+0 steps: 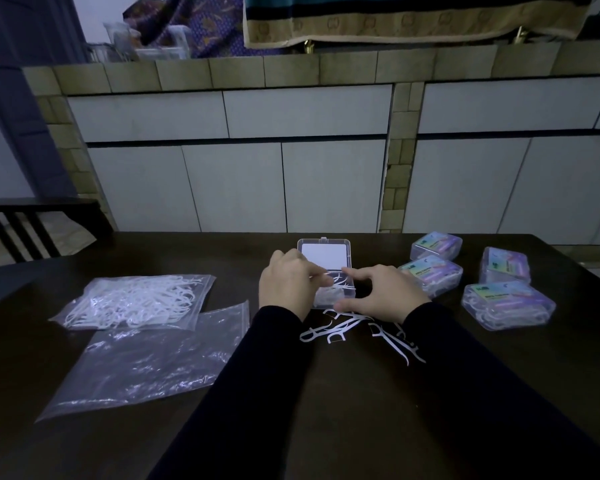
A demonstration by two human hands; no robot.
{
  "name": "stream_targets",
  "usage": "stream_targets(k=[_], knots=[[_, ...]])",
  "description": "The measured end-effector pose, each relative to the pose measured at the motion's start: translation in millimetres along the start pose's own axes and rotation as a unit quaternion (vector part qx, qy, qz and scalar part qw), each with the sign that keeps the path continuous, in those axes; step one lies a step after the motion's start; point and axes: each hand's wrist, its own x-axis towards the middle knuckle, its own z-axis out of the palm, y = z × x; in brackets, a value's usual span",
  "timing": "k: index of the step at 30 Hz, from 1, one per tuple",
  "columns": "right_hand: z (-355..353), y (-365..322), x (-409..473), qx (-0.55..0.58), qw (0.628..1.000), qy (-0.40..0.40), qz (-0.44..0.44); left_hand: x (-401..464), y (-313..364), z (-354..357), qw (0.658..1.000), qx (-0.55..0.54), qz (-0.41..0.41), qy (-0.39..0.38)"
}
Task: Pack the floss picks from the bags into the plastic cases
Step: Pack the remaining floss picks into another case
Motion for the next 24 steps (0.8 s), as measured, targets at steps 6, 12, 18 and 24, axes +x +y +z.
stream_targets(k=[6,12,18,24], knots=[[3,3,3,-0.001,1.0,0.001,0.002,0,-14,-10,0.991,-0.129,-0.016,-0.022],[3,3,4,-0.002,1.0,-0.003,0.0,1,-20,-23,0.983,-0.081,-0.073,-0.145],[3,3,5,-0.004,1.0,0.003,-0.001,1,-17,-20,0.984,-0.067,-0.052,-0.157],[4,6,4,0.004,1.0,0.003,-0.023,-3,2,-13,0.981,-0.112,0.014,-0.158]])
